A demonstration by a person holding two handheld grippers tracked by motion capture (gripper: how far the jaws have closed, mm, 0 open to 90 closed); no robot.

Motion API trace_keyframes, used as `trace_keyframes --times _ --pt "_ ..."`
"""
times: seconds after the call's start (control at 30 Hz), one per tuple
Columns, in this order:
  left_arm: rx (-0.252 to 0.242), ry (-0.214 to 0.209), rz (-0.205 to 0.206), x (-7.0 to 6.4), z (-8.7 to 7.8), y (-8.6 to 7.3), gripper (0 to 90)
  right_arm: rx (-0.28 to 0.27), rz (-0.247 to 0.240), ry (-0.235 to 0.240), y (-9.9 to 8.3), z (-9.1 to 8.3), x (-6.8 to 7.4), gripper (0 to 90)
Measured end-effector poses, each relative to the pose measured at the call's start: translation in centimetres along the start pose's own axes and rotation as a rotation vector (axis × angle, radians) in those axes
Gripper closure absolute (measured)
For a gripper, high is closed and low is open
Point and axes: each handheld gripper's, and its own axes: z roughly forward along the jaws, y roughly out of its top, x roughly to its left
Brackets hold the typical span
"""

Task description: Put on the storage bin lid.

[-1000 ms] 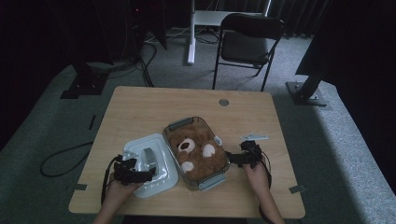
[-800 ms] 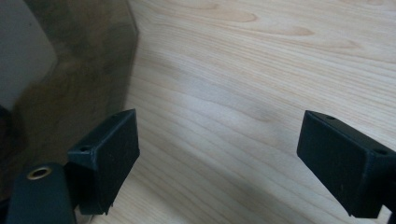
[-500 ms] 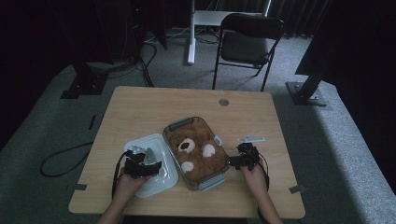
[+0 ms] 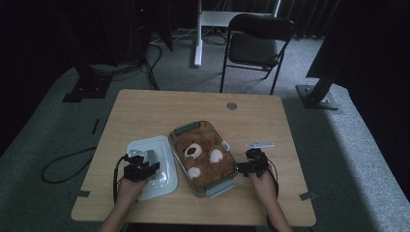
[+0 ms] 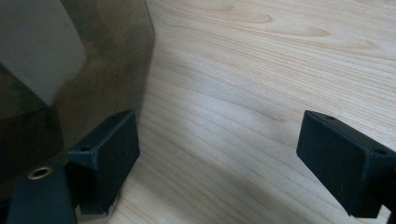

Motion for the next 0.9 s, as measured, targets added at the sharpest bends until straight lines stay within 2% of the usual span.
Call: trace_keyframes --times 0.03,0.13,0.3,0.37,0.4,0.43,0.47,0.53,0.57,0.63,0.67,0.7,0.73,0.9 --pt "0.0 0.0 0.0 0.0 0.0 0.0 67.2 0.0 0.0 0.0 0.0 0.0 0.0 12.4" --pt "-0.027 -0.034 -0.021 0.5 -0.9 0.1 71.2 -0.01 0.002 0.015 -0.1 -0.2 0.1 12.4" --pt "-0.048 -0.04 -0.022 1.0 -2.0 0.3 74.5 -0.019 0.005 0.035 -0.1 -0.2 0.1 13.3" --pt "-0.068 -0.045 -0.022 1.3 -3.2 0.4 74.6 -0.027 0.011 0.047 -0.2 -0.2 0.1 13.4" --pt "-0.068 -0.045 -0.022 1.3 -3.2 0.4 74.7 -0.027 0.011 0.047 -0.2 -0.2 0.1 13.4" --pt "-0.083 -0.058 -0.025 1.5 -4.2 0.5 75.0 -0.028 0.03 0.079 -0.5 -0.1 0.1 13.5" --pt "-0.092 -0.061 -0.025 1.4 -4.6 0.6 75.0 -0.028 0.036 0.089 -0.5 0.0 0.1 13.5" --pt "-0.092 -0.061 -0.025 1.4 -4.6 0.6 75.0 -0.028 0.042 0.101 -0.6 0.0 0.2 13.5" --pt "-0.139 -0.069 -0.012 1.2 -6.6 1.1 75.0 -0.029 0.043 0.125 -0.9 0.2 0.5 13.5" --pt "-0.155 -0.075 -0.008 1.1 -7.3 1.3 75.1 -0.025 0.037 0.135 -1.0 0.2 0.8 13.6" --pt "-0.189 -0.091 -0.001 0.9 -8.6 1.7 75.1 -0.025 0.034 0.138 -1.1 0.2 1.1 13.5" --pt "-0.189 -0.091 -0.001 0.9 -8.6 1.7 75.2 -0.025 0.034 0.138 -1.1 0.2 1.1 13.5" --pt "-0.217 -0.129 -0.002 0.7 -9.9 2.1 75.2 -0.029 0.026 0.132 -1.1 0.2 1.4 13.6" --pt "-0.281 -0.169 0.033 -0.4 -12.6 3.2 75.4 -0.021 -0.005 0.146 -1.2 0.5 2.9 13.7"
